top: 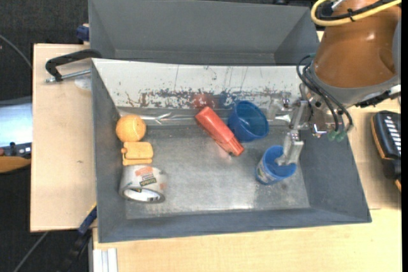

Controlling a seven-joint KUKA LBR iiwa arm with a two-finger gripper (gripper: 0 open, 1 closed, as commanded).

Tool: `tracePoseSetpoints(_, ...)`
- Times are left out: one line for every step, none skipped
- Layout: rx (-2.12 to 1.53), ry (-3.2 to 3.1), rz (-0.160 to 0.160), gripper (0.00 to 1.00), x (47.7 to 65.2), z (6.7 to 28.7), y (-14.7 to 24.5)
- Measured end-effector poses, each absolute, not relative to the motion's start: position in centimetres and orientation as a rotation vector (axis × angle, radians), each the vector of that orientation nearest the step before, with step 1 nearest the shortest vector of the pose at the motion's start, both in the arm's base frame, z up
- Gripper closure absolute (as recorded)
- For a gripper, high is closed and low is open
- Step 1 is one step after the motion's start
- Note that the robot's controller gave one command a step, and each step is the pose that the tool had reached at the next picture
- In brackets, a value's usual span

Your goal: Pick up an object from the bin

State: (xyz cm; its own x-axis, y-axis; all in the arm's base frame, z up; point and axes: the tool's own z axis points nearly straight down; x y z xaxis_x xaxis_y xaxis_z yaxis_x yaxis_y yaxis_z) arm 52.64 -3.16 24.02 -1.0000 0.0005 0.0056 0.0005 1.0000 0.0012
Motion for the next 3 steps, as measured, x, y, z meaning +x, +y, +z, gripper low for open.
tracePoseSetpoints(0.000, -3.145, -0.001, 0.00, 52.8, 24.5, -3.2)
tracePoseSetpoints(-0.031, -3.145, -0.002, 0.00, 53.3, 20.1, -1.1)
tracePoseSetpoints(-0.052, -3.135, -0.006, 0.00, 53.6, 16.9, -0.3)
